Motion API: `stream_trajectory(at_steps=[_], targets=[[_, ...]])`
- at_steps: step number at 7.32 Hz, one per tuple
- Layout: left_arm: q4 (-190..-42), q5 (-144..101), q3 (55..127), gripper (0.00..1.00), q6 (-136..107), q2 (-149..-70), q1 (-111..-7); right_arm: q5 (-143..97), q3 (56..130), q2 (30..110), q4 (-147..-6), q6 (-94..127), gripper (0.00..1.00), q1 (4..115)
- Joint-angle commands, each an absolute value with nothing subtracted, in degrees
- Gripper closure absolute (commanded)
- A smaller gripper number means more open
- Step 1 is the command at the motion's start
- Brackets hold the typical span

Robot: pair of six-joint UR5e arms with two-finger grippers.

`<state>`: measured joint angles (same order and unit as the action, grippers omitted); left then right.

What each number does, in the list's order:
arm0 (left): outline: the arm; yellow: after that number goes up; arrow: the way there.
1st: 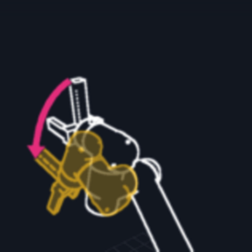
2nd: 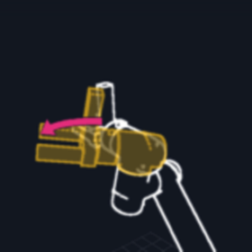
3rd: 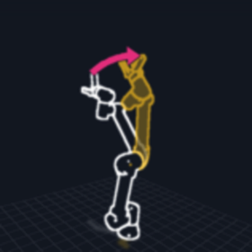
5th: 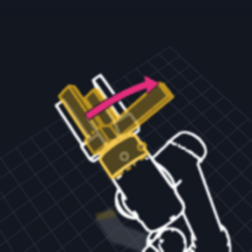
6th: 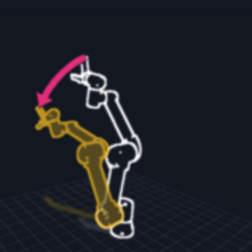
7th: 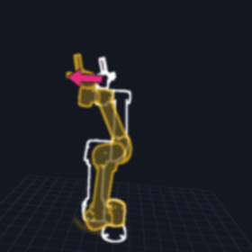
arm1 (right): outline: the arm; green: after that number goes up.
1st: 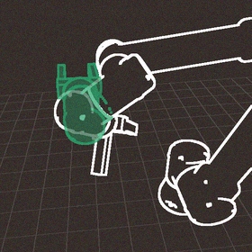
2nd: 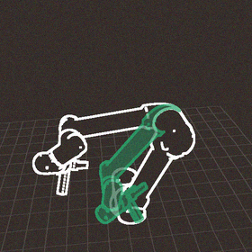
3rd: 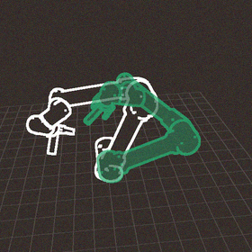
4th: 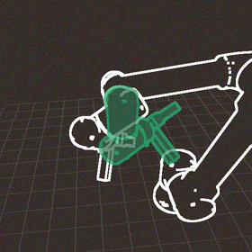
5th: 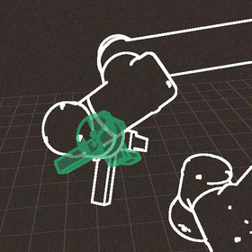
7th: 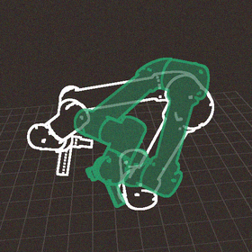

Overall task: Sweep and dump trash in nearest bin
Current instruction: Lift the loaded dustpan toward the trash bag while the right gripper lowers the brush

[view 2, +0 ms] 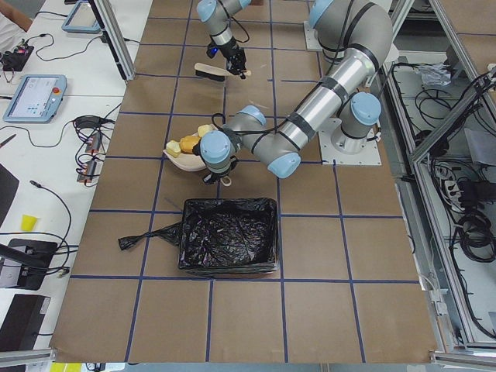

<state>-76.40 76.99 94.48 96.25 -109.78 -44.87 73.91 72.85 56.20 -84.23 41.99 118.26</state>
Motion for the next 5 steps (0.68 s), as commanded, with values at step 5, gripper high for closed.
stream_trajectory(at_steps=[5], targets=[[-89.74, 59.42, 93.69, 1.00, 102.30, -99.76, -27.71, 79.43, 103.43, 77.60, -90.08, 15.69, 0.98, 114.71]])
